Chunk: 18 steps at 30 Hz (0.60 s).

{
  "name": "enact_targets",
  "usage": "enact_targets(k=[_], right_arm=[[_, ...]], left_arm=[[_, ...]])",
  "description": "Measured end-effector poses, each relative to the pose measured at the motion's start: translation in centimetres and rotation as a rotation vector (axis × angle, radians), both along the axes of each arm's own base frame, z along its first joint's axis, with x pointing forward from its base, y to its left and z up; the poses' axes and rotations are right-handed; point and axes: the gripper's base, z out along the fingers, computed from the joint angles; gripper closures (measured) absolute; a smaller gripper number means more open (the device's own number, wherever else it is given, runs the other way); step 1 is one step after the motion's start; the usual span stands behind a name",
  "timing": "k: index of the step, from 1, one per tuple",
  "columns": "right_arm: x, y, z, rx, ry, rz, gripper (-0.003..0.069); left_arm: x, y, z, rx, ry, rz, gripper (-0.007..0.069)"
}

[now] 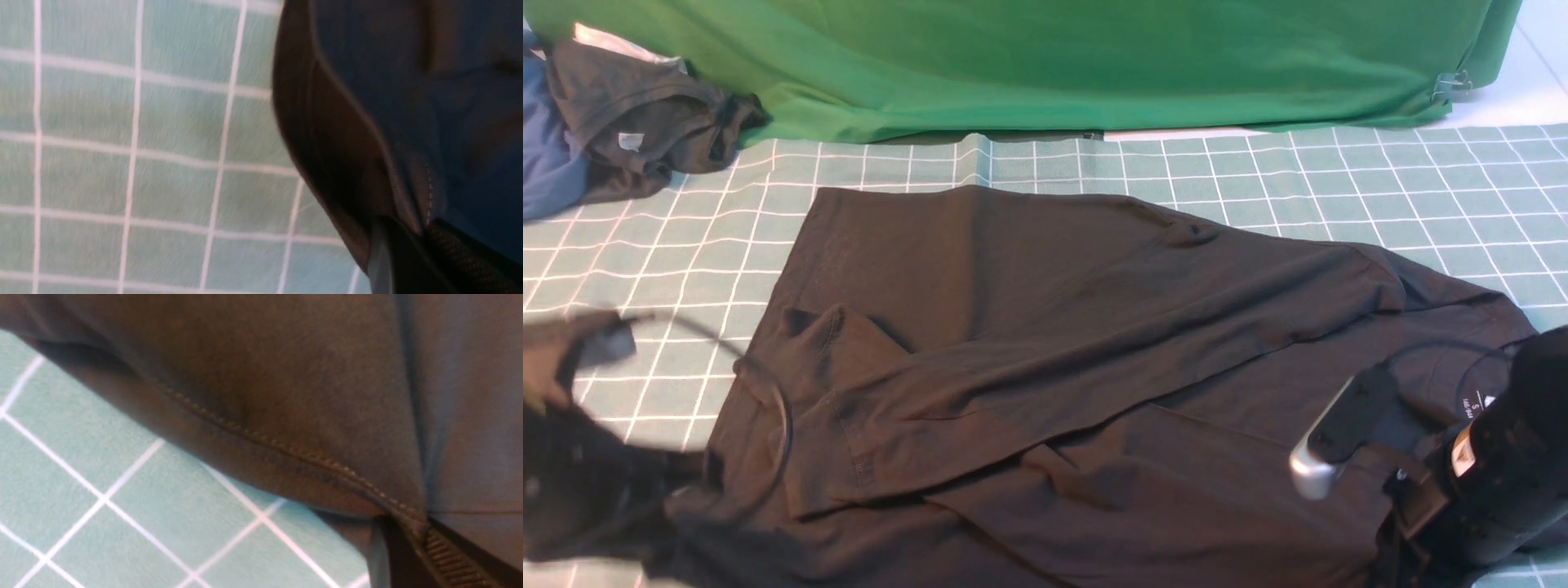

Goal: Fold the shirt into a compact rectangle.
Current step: 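Grasp the near edge of the shirt at its hem and shoulder corners, then fold the black garment in half by bringing its near edge over to the far edge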

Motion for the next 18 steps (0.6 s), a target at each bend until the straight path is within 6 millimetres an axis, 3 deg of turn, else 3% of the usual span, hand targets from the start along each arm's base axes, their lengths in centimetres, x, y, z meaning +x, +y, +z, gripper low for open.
enact_targets(k=[5, 9, 15, 18], right_arm=[[0.7, -0.1, 2.5, 0.003, -0.09, -0.01, 0.0635], [2.5, -0.6, 4.8, 0.027, -0.162, -0.061, 0.0638], [5.4, -2.8, 7.5, 0.053, -0.257, -0.17, 0.0638], [7.6, -3.7, 8.8, 0.063, -0.295, -0.224, 0.0638]], left_arm=[[1.6, -0.1, 3.2, -0.013, -0.125, 0.026, 0.0618], [3.5, -0.1, 5.8, -0.025, -0.223, 0.048, 0.0618], [7.2, 0.1, 6.1, -0.029, -0.252, 0.07, 0.0618], [10.2, 0.4, 5.9, -0.045, -0.27, 0.099, 0.0618]])
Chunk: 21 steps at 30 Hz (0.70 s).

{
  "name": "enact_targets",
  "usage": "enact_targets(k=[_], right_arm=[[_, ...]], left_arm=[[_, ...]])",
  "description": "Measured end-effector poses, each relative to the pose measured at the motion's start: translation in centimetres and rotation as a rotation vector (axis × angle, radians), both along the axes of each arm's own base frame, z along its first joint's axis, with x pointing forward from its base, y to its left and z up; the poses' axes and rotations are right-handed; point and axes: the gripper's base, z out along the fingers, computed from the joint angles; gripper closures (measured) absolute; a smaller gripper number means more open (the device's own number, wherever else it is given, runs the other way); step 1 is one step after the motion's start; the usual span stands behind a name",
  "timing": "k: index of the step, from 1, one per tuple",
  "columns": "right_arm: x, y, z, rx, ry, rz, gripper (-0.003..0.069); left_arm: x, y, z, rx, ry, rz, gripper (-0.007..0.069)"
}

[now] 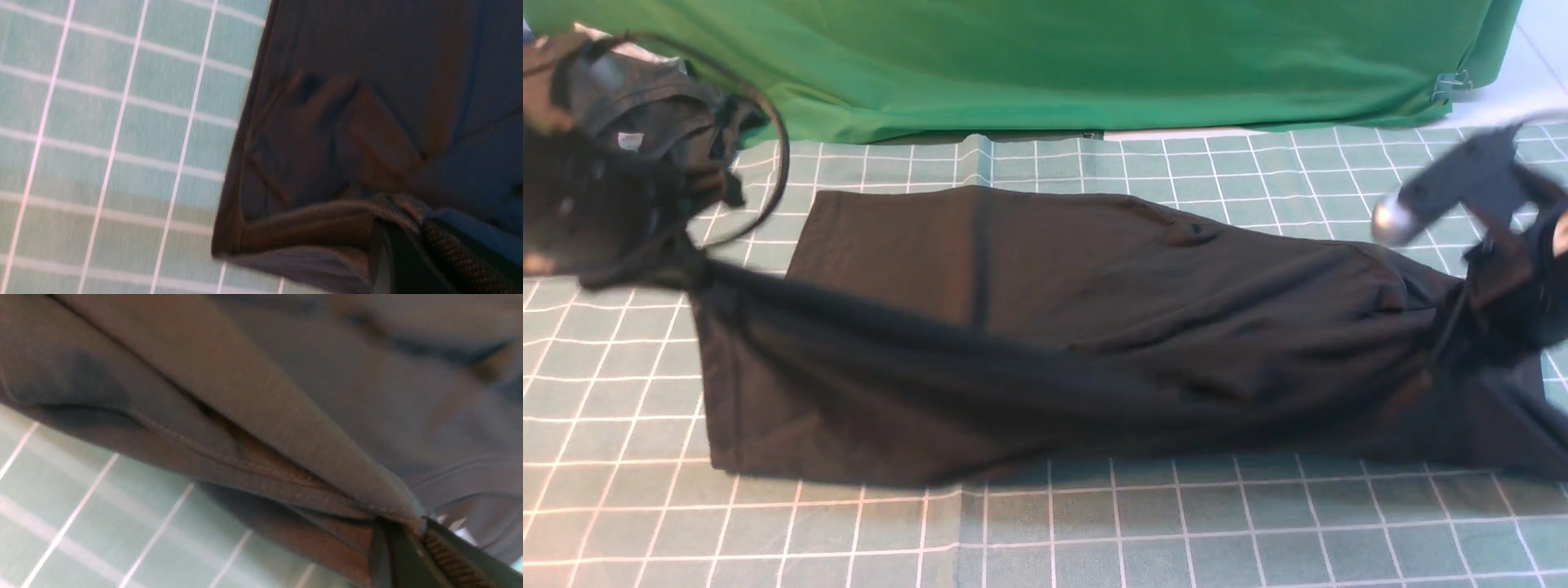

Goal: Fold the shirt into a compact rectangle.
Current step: 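Fold the black garment in half by bringing its near edge over to the far edge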

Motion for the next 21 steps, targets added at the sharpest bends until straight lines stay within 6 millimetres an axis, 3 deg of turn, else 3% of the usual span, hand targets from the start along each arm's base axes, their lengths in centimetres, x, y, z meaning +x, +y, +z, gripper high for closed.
enact_targets(k=[4, 5, 7, 8, 12, 21], right_arm=[[2.6, -0.2, 0.4, 0.0, 0.004, -0.026, 0.0638], [3.0, -0.1, 0.2, -0.002, 0.012, -0.025, 0.0638], [5.1, 0.3, -0.2, -0.007, 0.035, -0.026, 0.0638], [5.4, 0.4, -0.4, -0.009, 0.043, -0.026, 0.0638], [8.9, 1.1, -1.2, -0.015, 0.073, -0.025, 0.0638], [14.7, 2.3, -3.8, -0.021, 0.095, -0.022, 0.0638]], left_arm=[[3.9, 0.4, -0.1, -0.009, -0.029, 0.019, 0.0618], [4.4, 0.4, -0.1, -0.01, -0.033, 0.02, 0.0618], [7.0, 0.5, 0.0, -0.021, -0.058, 0.026, 0.0618], [7.2, 0.5, 0.0, -0.021, -0.059, 0.026, 0.0618], [11.7, 0.6, -0.5, -0.023, -0.094, 0.029, 0.0618], [18.1, 1.0, -2.6, -0.015, -0.128, 0.05, 0.0618]])
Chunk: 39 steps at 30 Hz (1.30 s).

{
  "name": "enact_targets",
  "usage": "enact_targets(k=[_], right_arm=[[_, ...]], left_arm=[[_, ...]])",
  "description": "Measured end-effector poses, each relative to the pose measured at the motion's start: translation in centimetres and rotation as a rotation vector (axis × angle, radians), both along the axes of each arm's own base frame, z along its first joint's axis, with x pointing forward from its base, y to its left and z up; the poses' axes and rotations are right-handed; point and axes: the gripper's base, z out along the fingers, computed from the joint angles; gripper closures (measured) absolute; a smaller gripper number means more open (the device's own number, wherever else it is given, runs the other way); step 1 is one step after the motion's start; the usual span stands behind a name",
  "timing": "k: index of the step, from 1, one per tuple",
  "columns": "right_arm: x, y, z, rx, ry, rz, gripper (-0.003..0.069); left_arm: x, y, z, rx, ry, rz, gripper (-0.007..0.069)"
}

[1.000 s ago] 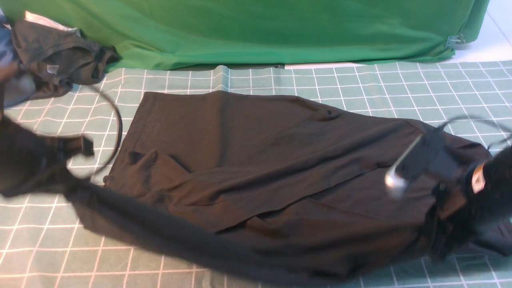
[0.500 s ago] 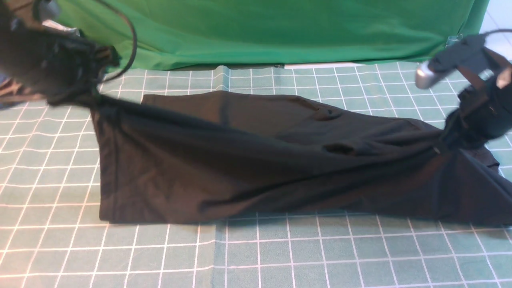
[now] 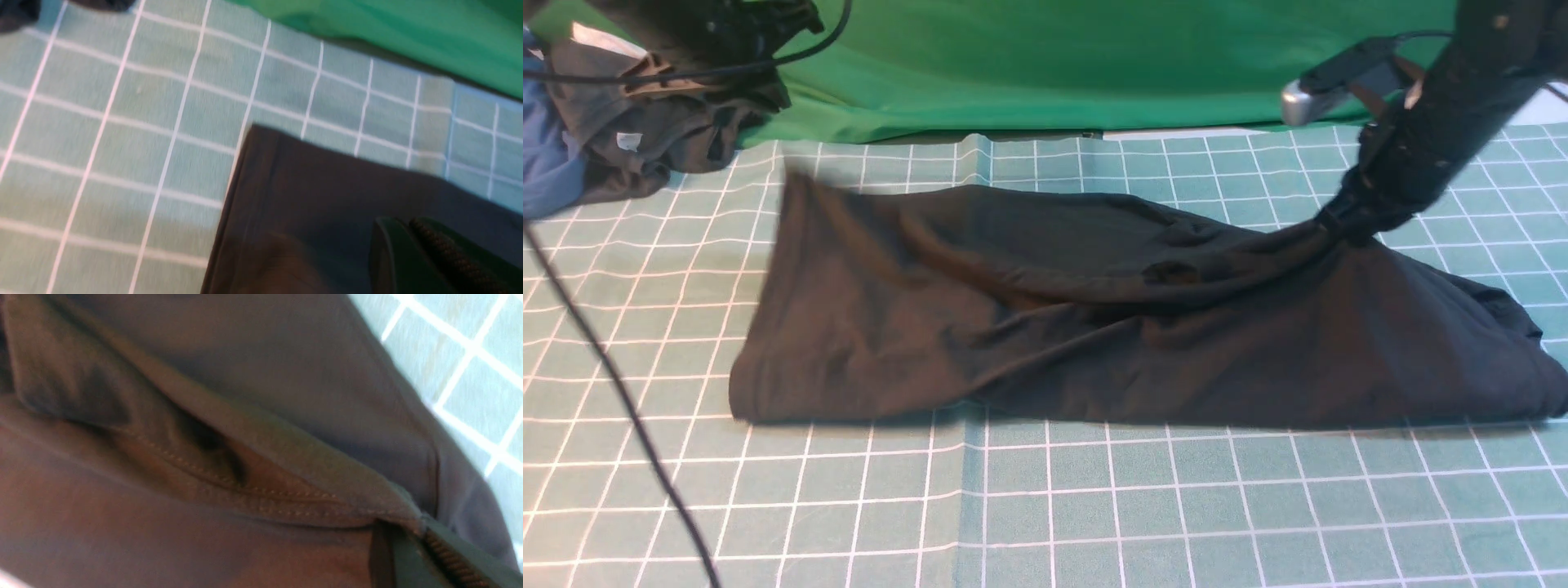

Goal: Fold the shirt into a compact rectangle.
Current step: 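Fold the black garment in half by bringing its near edge over to the far edge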

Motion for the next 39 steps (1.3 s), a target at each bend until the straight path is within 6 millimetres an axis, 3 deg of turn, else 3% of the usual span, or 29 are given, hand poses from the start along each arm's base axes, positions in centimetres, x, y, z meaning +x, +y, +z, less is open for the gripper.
enact_targets(k=[4, 10, 15, 19, 22, 30, 33, 39], right_arm=[[2.0, 0.1, -1.5, 0.009, 0.01, -0.038, 0.0638], [2.8, -0.1, -2.9, 0.013, 0.037, -0.075, 0.0625], [2.8, -0.1, -2.9, 0.014, 0.035, -0.078, 0.0529], [2.8, -0.2, -2.9, 0.018, 0.044, -0.098, 0.0467], [2.7, -0.2, -2.9, 0.019, 0.051, -0.103, 0.0438], [2.6, -0.3, -2.9, 0.018, 0.061, -0.112, 0.0421], [2.6, -0.3, -2.9, 0.019, 0.063, -0.115, 0.0421], [2.6, -0.3, -2.9, 0.019, 0.064, -0.115, 0.0421]], left_arm=[[1.7, 0.1, -2.0, 0.0, 0.035, 0.012, 0.0618], [1.6, -0.1, -3.0, 0.028, 0.105, -0.075, 0.0618], [0.0, -0.8, -3.5, 0.099, 0.25, -0.35, 0.0617], [-0.1, -0.9, -4.1, 0.142, 0.285, -0.416, 0.0599], [0.3, -0.8, -5.4, 0.189, 0.321, -0.444, 0.0532], [1.8, -2.2, -9.1, 0.312, 0.316, -0.544, 0.0173], [2.2, -2.4, -9.9, 0.343, 0.31, -0.553, 0.0081], [2.3, -2.3, -11.8, 0.345, 0.355, -0.567, 0.0053]])
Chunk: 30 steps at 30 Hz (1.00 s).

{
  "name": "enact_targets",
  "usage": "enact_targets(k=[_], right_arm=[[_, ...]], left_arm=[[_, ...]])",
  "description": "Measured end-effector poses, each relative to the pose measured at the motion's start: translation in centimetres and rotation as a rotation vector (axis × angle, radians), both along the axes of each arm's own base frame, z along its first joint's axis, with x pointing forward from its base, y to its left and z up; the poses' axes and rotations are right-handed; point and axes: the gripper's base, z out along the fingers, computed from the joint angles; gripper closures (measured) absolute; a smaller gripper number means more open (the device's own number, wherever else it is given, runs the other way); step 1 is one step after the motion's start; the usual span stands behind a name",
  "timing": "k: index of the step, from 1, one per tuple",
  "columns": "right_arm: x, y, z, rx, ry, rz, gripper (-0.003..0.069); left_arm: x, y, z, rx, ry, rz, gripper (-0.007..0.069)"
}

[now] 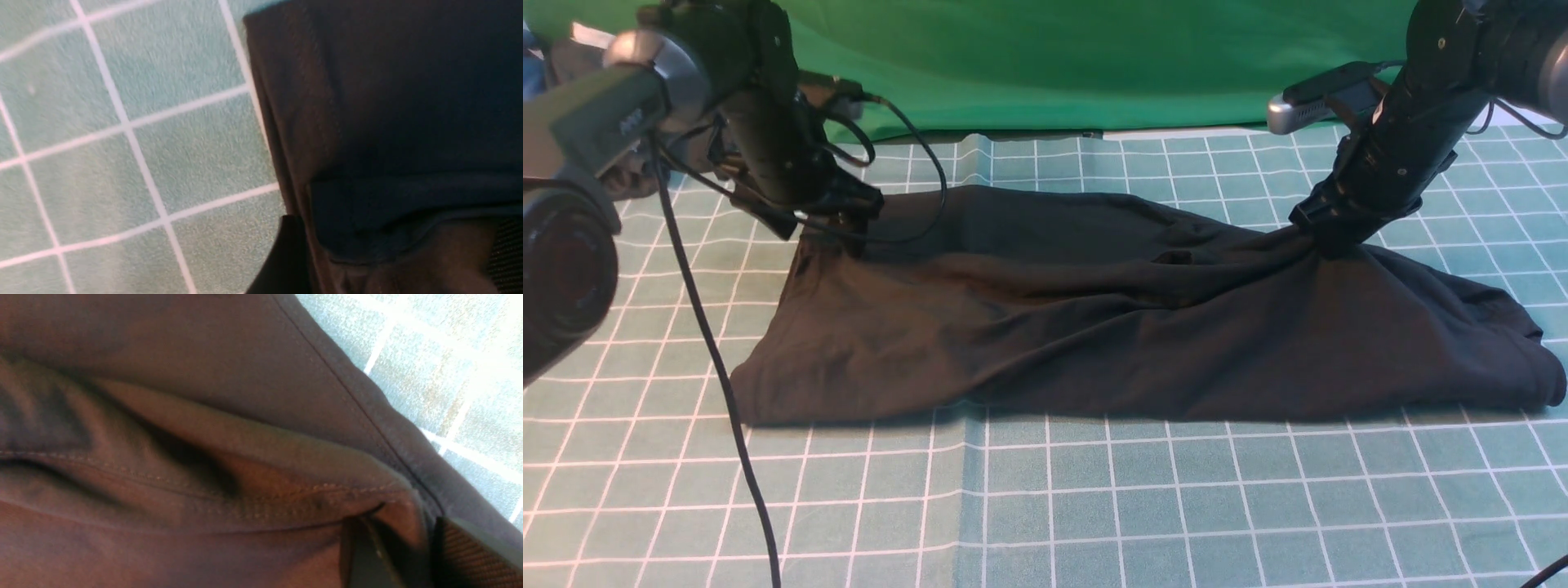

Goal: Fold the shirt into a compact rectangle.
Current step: 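Fold the black garment in half by bringing its near edge over to the far edge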

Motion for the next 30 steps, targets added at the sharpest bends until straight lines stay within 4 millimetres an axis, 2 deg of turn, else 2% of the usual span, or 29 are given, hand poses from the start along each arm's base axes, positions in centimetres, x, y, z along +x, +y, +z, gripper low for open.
enact_targets(k=[3, 5, 6, 7, 11, 14, 17, 21, 24, 30], right_arm=[[0.0, 0.0, 0.0, 0.0, 0.0, 0.0, 0.0421], [0.0, 0.0, 0.0, 0.0, -0.001, 0.0, 0.0421], [0.0, 0.0, 0.0, 0.0, -0.001, 0.0, 0.0421], [0.0, 0.0, 0.0, 0.0, -0.001, 0.0, 0.0421], [0.0, 0.0, 0.0, 0.001, -0.003, -0.001, 0.0421], [0.0, 0.0, 0.0, 0.001, -0.004, -0.001, 0.0421], [0.1, 0.0, 0.0, 0.002, -0.008, -0.002, 0.0421], [0.1, 0.0, 0.1, 0.003, -0.012, -0.005, 0.042], [0.1, 0.0, 0.1, 0.004, -0.012, -0.005, 0.042], [0.2, 0.0, 0.1, 0.006, -0.022, -0.008, 0.042]], left_arm=[[0.0, 0.0, -0.9, 0.002, 0.031, -0.01, 0.0098], [-0.1, -0.1, -1.1, -0.005, 0.04, -0.018, 0.016], [-0.1, -0.1, -1.1, -0.004, 0.04, -0.019, 0.016], [-0.1, -0.1, -1.1, -0.002, 0.044, -0.03, 0.0248], [-0.2, -0.1, -1.0, 0.0, 0.053, -0.041, 0.051], [0.0, -0.1, -0.5, 0.0, 0.038, -0.041, 0.0594], [0.4, -0.1, 1.0, -0.007, -0.005, -0.015, 0.0612], [1.2, 0.1, 4.7, 0.001, -0.133, 0.049, 0.0615], [1.8, 0.2, 6.6, -0.005, -0.223, 0.08, 0.0615], [2.4, 0.3, 7.2, -0.019, -0.297, 0.154, 0.0615]])
